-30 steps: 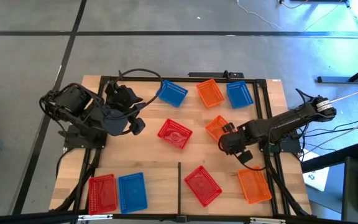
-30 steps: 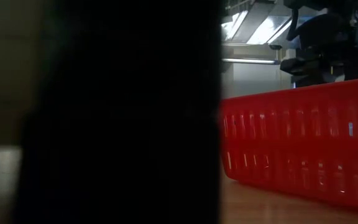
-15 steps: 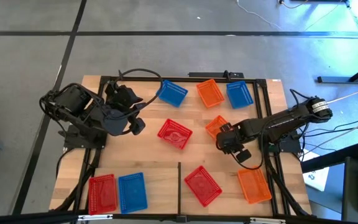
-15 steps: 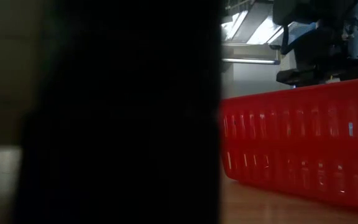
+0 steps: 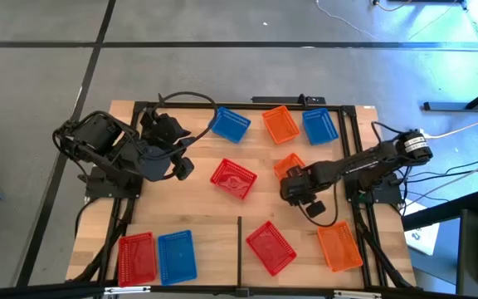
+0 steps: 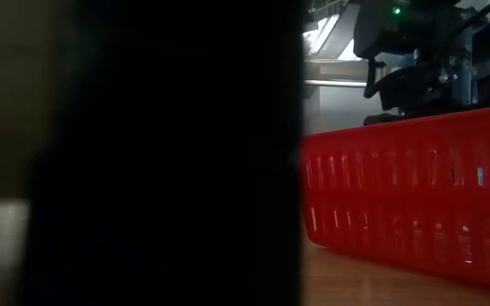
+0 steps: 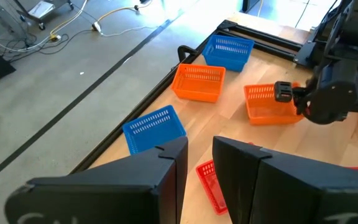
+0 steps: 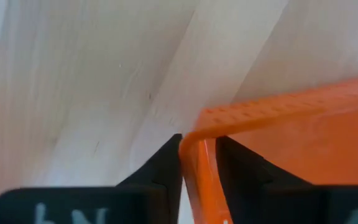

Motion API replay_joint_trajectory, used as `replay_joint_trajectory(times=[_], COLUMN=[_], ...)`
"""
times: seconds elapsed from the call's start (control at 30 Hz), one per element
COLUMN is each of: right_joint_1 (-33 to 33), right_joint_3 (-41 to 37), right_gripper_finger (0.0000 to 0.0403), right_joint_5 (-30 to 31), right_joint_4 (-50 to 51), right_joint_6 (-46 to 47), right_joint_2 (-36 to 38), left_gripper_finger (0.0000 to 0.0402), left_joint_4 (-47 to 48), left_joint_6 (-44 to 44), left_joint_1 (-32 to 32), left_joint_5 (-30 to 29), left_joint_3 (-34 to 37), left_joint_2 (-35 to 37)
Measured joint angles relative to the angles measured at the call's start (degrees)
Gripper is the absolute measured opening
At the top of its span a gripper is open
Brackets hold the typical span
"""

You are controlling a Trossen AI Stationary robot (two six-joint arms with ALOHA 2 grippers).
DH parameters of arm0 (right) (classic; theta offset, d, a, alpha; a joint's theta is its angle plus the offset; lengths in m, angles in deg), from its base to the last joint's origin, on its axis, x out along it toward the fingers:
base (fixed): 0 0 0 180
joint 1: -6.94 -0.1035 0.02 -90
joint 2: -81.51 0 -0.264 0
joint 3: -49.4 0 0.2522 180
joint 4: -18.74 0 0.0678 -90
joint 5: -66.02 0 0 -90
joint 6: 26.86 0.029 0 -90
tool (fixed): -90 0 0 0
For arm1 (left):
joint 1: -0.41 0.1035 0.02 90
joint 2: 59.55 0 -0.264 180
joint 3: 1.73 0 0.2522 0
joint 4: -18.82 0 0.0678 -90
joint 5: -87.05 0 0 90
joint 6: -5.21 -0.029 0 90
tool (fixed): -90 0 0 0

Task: Stack baskets on shelf by color
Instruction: Put the middle orange bin on the shelf

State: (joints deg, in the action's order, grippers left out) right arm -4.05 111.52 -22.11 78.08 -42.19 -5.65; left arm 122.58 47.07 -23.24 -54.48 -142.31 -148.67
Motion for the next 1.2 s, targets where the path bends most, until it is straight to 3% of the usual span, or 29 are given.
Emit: replay_joint_trajectory(times=[0.17,0.43,0.77,1.03,1.2], right_joint_1=[-0.04,0.00,-1.84,-2.82,-2.82], right_joint_3=[0.09,4.22,23.09,37.17,44.11], right_gripper_finger=[0.0012,0.0002,0.0001,0.0000,0.0000], right_joint_5=[0.92,2.40,8.83,16.43,17.80], right_joint_4=[-1.34,2.71,17.11,18.27,16.37], right_joint_6=[2.47,9.65,5.99,2.91,3.20], right_joint_2=[-1.00,-0.52,-0.32,-0.30,-0.30], left_gripper_finger=[0.0068,0.0068,0.0068,0.0068,0.0068], left_joint_4=[0.00,0.02,0.01,0.02,0.02], left_joint_6=[0.00,-0.24,-0.90,-16.80,-21.46], left_joint_1=[0.00,0.02,-0.02,-0.02,0.02], left_joint_5=[0.00,0.11,2.08,6.68,6.67], left_joint_3=[0.00,0.00,0.00,0.00,0.00], left_joint_2=[0.00,0.00,0.00,0.00,0.00])
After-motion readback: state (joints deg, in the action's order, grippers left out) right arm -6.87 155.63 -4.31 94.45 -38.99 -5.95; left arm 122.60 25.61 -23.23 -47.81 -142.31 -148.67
